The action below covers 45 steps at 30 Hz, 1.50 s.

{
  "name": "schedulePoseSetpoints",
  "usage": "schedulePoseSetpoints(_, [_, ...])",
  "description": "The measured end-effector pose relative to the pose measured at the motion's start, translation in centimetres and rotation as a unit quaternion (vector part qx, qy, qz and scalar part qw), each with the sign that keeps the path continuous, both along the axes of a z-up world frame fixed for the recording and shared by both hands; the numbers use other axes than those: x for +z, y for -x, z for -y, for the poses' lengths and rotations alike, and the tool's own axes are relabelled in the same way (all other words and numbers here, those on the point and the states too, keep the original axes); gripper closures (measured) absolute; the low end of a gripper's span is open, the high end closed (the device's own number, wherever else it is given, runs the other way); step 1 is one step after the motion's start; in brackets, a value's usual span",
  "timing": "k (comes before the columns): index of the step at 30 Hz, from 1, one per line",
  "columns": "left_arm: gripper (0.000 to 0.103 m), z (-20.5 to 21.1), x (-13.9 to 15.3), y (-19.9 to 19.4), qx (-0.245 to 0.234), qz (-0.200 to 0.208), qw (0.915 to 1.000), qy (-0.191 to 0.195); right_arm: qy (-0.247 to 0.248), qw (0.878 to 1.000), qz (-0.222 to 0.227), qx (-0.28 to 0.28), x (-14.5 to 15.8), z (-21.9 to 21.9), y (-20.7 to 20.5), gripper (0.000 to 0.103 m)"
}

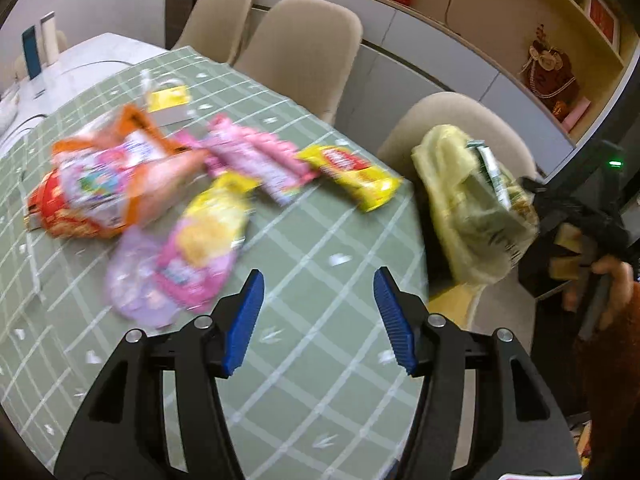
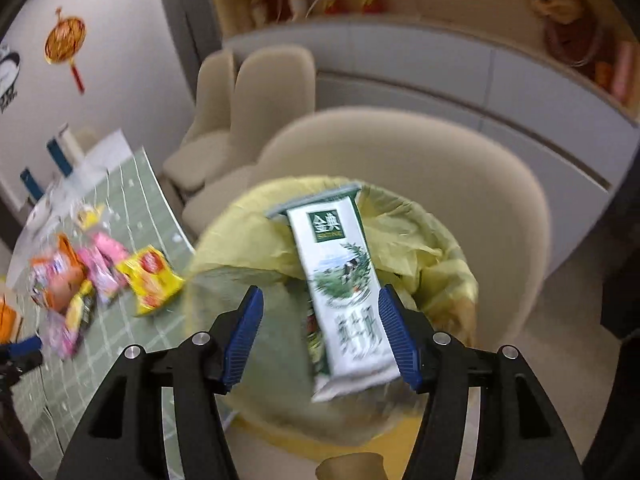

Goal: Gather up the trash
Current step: 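Grasp the red snack wrapper with the left tool while the right tool grasps the red paper cup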

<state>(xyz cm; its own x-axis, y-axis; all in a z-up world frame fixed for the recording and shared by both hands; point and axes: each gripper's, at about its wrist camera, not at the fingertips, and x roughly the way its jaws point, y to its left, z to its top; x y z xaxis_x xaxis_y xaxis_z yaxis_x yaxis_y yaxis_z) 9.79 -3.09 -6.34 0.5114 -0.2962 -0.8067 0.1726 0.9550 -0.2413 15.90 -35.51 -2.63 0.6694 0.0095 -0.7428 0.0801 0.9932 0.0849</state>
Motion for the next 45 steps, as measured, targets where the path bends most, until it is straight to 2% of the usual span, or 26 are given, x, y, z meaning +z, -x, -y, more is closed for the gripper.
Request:
schedulePoseSetpoints(4, [0.049, -3.6, -1.0, 0.7, 0.032, -0.008, 0.9994, -0.005, -0.019, 1.000, 0.007, -0.005, 1.5, -2.1, 4.3, 0.046])
schedulePoseSetpoints(7, [0.049, -5.1, -0.8, 1.1, 0.054, 0.002, 0.9985, -0.009, -0.045, 0.999, 0.012, -0.012, 2.0, -3.2, 6.7, 0.046])
schedulePoseSetpoints(12, [0.049, -6.4, -0.2, 1.2, 0.086, 0.023, 0.9958, -0.024, -0.088, 0.996, 0.008, 0.015, 0.1, -7.0, 9.6, 0.046])
schedulePoseSetpoints(14, [0.049, -6.5, 0.1, 1.0, 0.097, 0.021, 0.9949, -0.019, -0.083, 0.995, 0.013, 0.045, -0.7, -9.3, 10.5, 0.047])
schedulePoseSetpoints(17, [0.049, -6.3, 0.5, 0.9, 0.091, 0.029, 0.9952, -0.020, -0.051, 0.995, 0.044, 0.071, -1.1, -11.7, 11.4, 0.047])
schedulePoseSetpoints(19, [0.049, -6.2, 0.9, 1.1, 0.089, 0.042, 0.9946, -0.034, -0.051, 0.995, 0.046, 0.076, -1.1, -11.9, 11.4, 0.047])
schedulePoseSetpoints(22, [0.049, -7.4, 1.5, 1.5, 0.093, 0.044, 0.9942, -0.031, -0.058, 0.994, 0.055, 0.079, -0.5, -12.1, 11.4, 0.047])
schedulePoseSetpoints(26, [0.049, -10.9, 1.9, 1.3, 0.131, 0.058, 0.9893, -0.026, -0.042, 0.993, 0.055, 0.091, -0.4, -13.0, 11.0, 0.047])
schedulePoseSetpoints(28, [0.049, -12.6, 1.4, 1.4, 0.150, 0.058, 0.9868, -0.023, -0.029, 0.993, 0.058, 0.098, -0.4, -13.6, 10.2, 0.047])
schedulePoseSetpoints(32, [0.049, -16.2, 0.0, 1.4, 0.172, 0.048, 0.9839, -0.002, -0.032, 0.993, 0.043, 0.103, -1.5, -14.7, 7.8, 0.047])
schedulePoseSetpoints(34, [0.049, -17.7, -0.2, 1.0, 0.172, 0.060, 0.9832, 0.000, -0.008, 0.993, 0.040, 0.109, -2.0, -15.5, 6.8, 0.047])
schedulePoseSetpoints(37, [0.049, -20.1, -0.7, -0.4, 0.187, 0.083, 0.9786, -0.024, -0.001, 0.994, 0.032, 0.108, -2.7, -16.0, 5.5, 0.047])
schedulePoseSetpoints(39, [0.049, -22.0, -1.4, -1.8, 0.201, 0.077, 0.9763, -0.020, -0.009, 0.994, 0.024, 0.108, -3.1, -16.1, 4.5, 0.047])
schedulePoseSetpoints(42, [0.049, -24.6, -2.3, -3.8, 0.227, 0.085, 0.9701, -0.003, 0.007, 0.993, 0.012, 0.114, -3.8, -16.6, 3.7, 0.047])
schedulePoseSetpoints(45, [0.049, -26.8, -2.7, -6.2, 0.247, 0.103, 0.9634, -0.020, 0.011, 0.991, -0.011, 0.132, -4.9, -17.0, 3.1, 0.047])
